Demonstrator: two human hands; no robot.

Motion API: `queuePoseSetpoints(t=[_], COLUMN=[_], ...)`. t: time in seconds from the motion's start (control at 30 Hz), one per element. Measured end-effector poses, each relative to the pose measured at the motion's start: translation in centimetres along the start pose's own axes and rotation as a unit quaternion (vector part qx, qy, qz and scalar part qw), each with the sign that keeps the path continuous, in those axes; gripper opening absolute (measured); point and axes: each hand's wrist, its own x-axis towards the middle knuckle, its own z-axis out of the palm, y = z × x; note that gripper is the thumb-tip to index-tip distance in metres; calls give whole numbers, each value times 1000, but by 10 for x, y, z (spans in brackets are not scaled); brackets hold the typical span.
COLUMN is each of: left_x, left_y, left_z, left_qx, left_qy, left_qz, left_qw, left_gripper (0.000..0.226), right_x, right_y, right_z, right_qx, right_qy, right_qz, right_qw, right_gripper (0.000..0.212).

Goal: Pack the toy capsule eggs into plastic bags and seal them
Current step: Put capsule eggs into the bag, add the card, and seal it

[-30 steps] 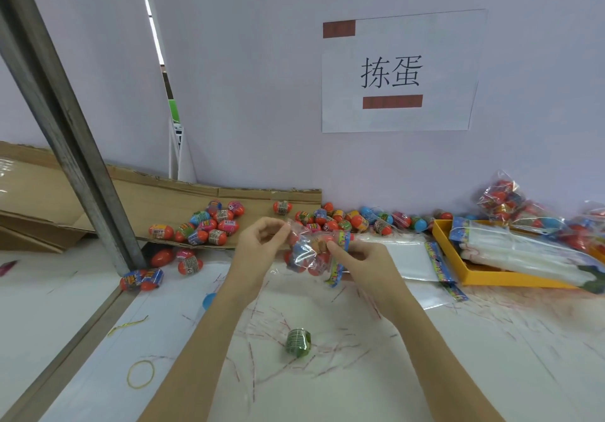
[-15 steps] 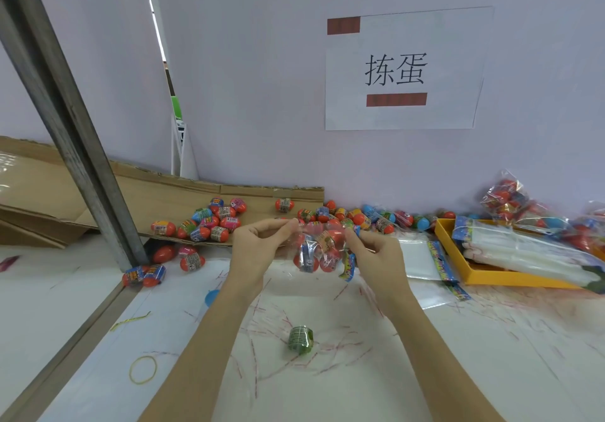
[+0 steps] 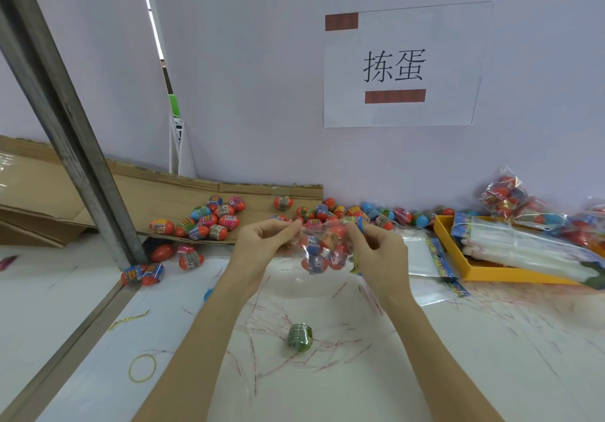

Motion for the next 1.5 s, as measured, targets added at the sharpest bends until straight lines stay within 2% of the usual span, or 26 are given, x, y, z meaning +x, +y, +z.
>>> queuePoseSetpoints(t=[0.07, 0.13, 0.3, 0.4, 0.53, 0.6, 0.7, 0.77, 0.87, 0.97, 1.07, 1.17, 1.3, 1.37, 1.43, 1.5], left_x=[1, 2, -4, -7, -7, -5, -2, 0, -1, -1, -2, -3, -7, -9, -8, -5], left_y=[-2, -2, 1, 2, 4, 2, -3, -4, -3, -3, -2, -2, 1, 1, 0, 1], left_z=[-2, -4, 0, 2, 2, 5, 9, 11, 12, 10, 8, 6, 12, 14, 11, 6], left_qx=[-1, 2, 149, 189, 143, 103, 19, 9, -16, -44, 4, 148, 185, 196, 184, 163], left_qy=[22, 16, -92, -121, -105, -68, 10, 41, 38, 26, 34, 32, -95, -127, -125, -107], left_qz=[-1, -9, 6, 9, 27, 31, 30, 31, 23, 9, 31, 113, 81, 66, 59, 57], left_qw=[1000, 1000, 984, 975, 984, 992, 999, 999, 999, 999, 999, 982, 975, 970, 973, 979], left_gripper=[27, 25, 37, 30, 30, 30, 34, 30, 27, 26, 28, 34, 33, 24, 18, 9], right_x=[0, 0, 2, 5, 5, 5, 5, 2, -1, 1, 4, 0, -8, -10, -8, -6], right_y=[0, -1, -3, -5, -4, -5, -11, -10, -8, -7, -6, -5, -7, -6, -6, -7], right_z=[2, 3, 0, -4, -6, -4, 0, 4, 7, 8, 8, 6, 13, 16, 16, 15], right_qx=[-74, -82, -53, -25, 8, 81, 185, 178, 183, 199, 162, 45, -48, -50, -46, -28], right_qy=[3, -7, -109, -125, -51, -13, -72, -119, -87, -42, -13, -49, -121, -132, -121, -107], right_qz=[-55, -73, -40, -21, 12, 69, 150, 141, 126, 146, 137, 55, -49, -46, -19, 25], right_qw=[996, 994, 992, 992, 999, 994, 969, 967, 971, 968, 977, 996, 990, 989, 991, 994], right_gripper=[41, 39, 35, 40, 39, 41, 45, 41, 28, 29, 36, 39, 31, 19, 6, 17])
